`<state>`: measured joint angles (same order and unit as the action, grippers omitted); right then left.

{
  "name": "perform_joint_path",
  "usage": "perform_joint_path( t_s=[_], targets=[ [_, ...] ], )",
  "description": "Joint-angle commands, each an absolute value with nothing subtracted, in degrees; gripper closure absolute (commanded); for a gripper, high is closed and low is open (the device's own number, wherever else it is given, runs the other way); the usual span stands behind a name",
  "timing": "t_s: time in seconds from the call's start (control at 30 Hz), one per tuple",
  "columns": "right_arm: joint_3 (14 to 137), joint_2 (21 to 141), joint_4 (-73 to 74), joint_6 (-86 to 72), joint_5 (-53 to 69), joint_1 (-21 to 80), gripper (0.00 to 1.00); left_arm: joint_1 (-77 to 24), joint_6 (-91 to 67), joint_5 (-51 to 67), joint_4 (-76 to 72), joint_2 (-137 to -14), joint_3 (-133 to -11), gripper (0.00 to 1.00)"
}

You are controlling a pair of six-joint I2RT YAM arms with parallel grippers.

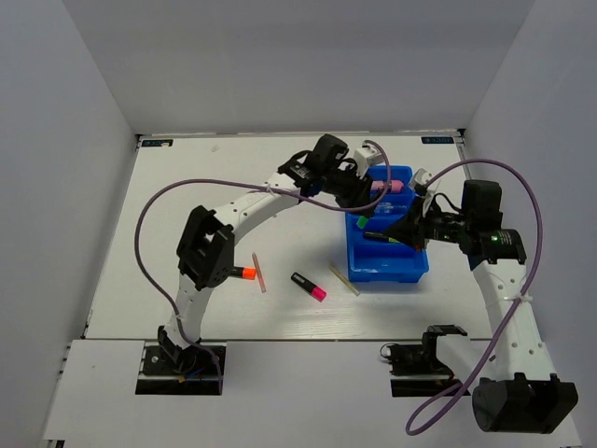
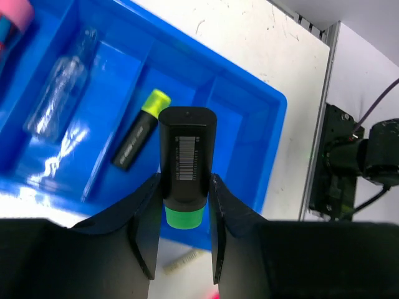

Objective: Sort the stationery into containers
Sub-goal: Place the pen in the storage box.

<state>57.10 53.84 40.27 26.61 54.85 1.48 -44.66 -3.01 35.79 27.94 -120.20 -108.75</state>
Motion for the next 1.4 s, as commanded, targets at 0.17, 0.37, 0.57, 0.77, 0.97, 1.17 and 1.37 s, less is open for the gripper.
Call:
perform_joint_path(
  t_s=[0.17, 0.37, 0.57, 0.77, 0.97, 1.17, 1.37],
  targets=[
    [56.7, 51.4, 41.9, 27.9, 53.6, 0.8, 1.00, -45.2, -5.4, 40.6, 14.5, -124.9, -111.4, 1.00],
    [56.4, 51.2, 41.8, 28.1, 54.2, 0.7, 1.00, -46.3, -4.9, 36.7, 9.9, -127.6, -109.1, 0.99],
    [56.2, 51.1, 42.3, 28.7, 54.5, 0.7, 1.00, -47.1, -2.8, 33.7, 12.6, -131.5, -112.1, 0.96],
    [56.2, 51.1, 42.8, 29.4, 55.6, -1.1, 0.99, -47.0, -1.8, 30.9, 13.4, -132.3, -111.2, 0.84],
    [55.9, 51.0, 43.1, 29.9, 56.4, -1.3, 0.76, -47.1, -1.8, 27.5, 12.2, -130.7, -109.3, 0.33],
    [56.6, 51.2, 45.3, 33.3, 58.8, -1.5, 0.78, -47.3, -3.9, 27.0, 10.0, -127.7, -109.2, 0.49],
    [58.4, 51.2, 52.4, 40.9, 64.1, -1.8, 1.00, -47.5, -11.2, 32.6, 1.2, -121.7, -105.4, 0.82]
  ],
)
